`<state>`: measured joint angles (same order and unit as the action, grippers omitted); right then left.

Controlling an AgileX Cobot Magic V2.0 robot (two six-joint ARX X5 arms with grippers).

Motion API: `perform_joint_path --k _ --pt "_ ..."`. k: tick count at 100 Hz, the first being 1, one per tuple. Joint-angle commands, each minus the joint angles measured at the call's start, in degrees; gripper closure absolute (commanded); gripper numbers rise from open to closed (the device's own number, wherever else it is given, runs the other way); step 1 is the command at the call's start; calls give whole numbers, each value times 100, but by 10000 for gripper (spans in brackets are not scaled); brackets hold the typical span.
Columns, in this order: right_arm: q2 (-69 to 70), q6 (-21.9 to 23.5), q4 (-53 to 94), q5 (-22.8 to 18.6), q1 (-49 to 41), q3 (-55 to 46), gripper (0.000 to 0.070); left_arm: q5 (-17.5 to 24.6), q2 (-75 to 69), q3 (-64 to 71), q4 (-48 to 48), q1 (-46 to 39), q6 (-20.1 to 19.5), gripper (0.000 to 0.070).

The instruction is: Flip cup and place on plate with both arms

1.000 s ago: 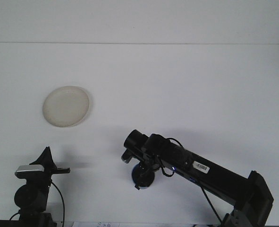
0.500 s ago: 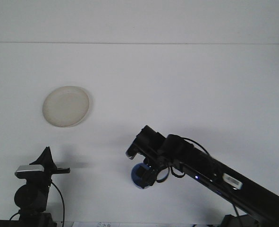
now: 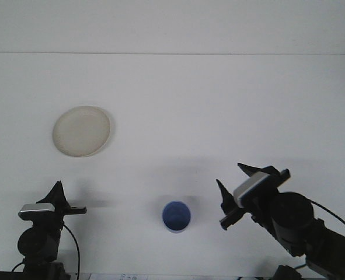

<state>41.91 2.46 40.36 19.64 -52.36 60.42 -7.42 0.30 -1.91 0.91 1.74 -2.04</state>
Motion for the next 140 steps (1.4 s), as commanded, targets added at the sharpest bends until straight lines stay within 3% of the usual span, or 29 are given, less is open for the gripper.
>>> perform_joint_path --k 1,31,62,78,87,97,102,112,116,130,140 --pt "-542 170 -481 162 -46 -605 258 -20 -11 109 85 -7 -7 684" --pt "-2503 -85 -1165 166 -46 -2273 257 -20 -11 109 96 -7 59 684" --pt "-2949 -83 -1086 190 -46 -2457 258 -17 -11 109 269 -7 1904 684" --pt "-2949 -98 -1078 190 -46 -2457 259 153 -7 -160 345 -7 2538 685" --pt "-2949 -101 -1062 210 -46 -2457 259 345 92 -621 343 -4 2627 685" --pt "-2949 -98 -1051 212 -46 -2457 259 498 522 -1349 127 -4 2347 681" --pt "-2949 -98 -1051 212 -46 -2457 259 763 896 -1801 -142 -4 2109 621" --pt "-2949 -103 -1051 212 -46 -2457 259 1526 1838 -2739 -811 20 1670 311" --pt "-2949 -105 -1054 212 -46 -2457 259 1871 2249 -3101 -1086 42 1585 239" --pt "-2949 -138 -1054 297 -46 -2457 259 3141 3611 -4221 -1882 291 1349 227" --pt "-2949 -149 -1049 297 -46 -2457 259 3740 4439 -4800 -2118 708 1322 227"
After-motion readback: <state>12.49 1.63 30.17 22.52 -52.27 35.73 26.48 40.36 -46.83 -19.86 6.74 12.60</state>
